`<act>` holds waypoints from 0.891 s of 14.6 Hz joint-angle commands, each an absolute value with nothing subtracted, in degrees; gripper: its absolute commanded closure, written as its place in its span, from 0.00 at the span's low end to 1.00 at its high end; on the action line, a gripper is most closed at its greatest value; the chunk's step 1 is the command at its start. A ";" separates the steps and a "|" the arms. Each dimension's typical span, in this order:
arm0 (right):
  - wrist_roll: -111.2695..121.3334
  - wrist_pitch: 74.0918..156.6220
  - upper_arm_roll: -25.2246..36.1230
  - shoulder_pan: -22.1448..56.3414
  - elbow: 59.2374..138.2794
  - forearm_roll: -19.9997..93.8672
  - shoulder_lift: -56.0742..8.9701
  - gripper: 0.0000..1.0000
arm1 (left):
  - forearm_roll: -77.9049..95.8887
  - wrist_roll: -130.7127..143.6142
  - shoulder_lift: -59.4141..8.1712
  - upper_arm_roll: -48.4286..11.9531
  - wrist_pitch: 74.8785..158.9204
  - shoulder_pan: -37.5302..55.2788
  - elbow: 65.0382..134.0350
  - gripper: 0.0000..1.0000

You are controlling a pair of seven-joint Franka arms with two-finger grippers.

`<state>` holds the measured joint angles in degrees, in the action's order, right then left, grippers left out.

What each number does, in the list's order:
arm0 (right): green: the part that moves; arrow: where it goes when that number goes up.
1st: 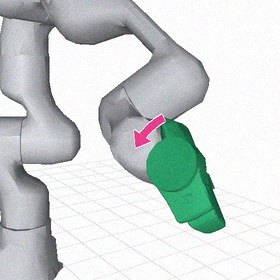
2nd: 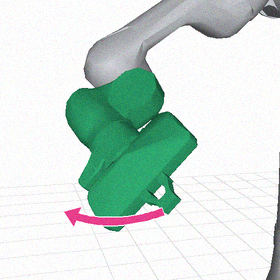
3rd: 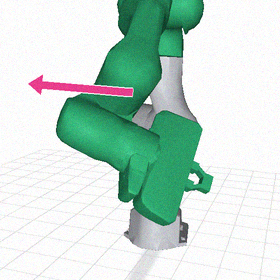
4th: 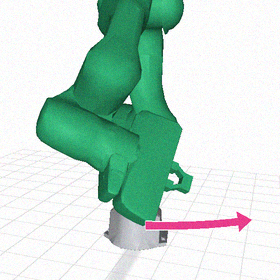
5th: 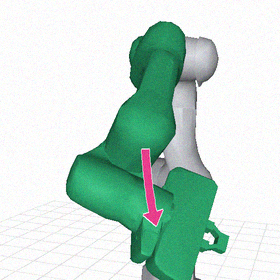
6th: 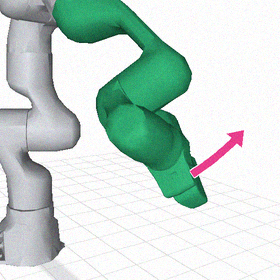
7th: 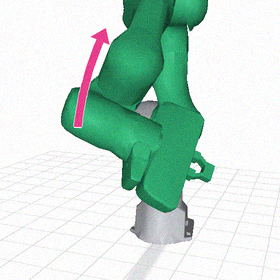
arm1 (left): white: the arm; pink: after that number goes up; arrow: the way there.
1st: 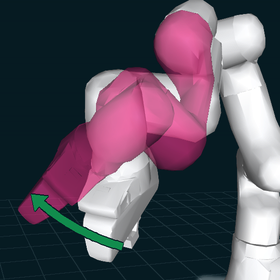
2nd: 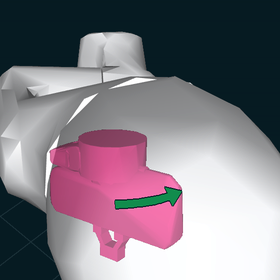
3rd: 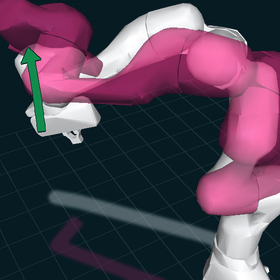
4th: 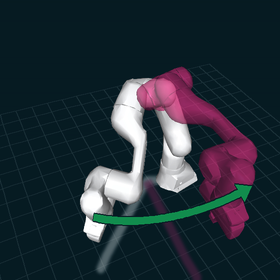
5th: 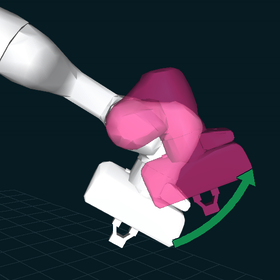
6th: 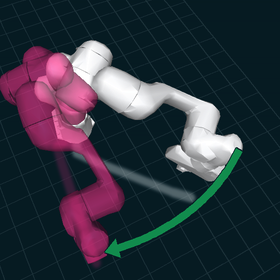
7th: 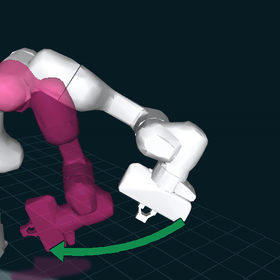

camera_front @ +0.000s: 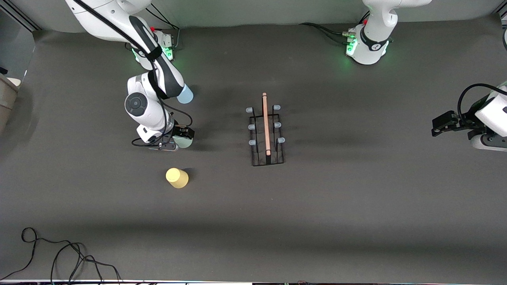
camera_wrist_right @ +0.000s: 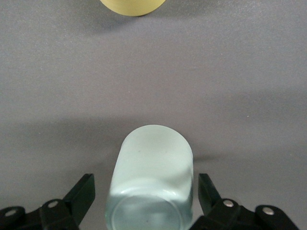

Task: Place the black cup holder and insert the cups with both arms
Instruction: 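Carry the green cup with the right gripper over the holder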

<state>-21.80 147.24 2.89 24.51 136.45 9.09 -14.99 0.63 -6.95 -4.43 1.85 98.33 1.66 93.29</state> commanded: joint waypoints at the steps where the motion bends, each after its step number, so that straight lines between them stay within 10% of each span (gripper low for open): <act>1: -21.53 147.83 3.16 25.14 136.14 10.20 -15.21 0.98 | -0.53 -5.89 -3.52 2.02 97.82 2.37 94.13 0.00; 13: -34.33 114.36 2.99 30.56 119.46 10.11 -2.72 1.00 | -0.53 -5.80 -4.31 2.02 98.44 2.37 94.04 0.01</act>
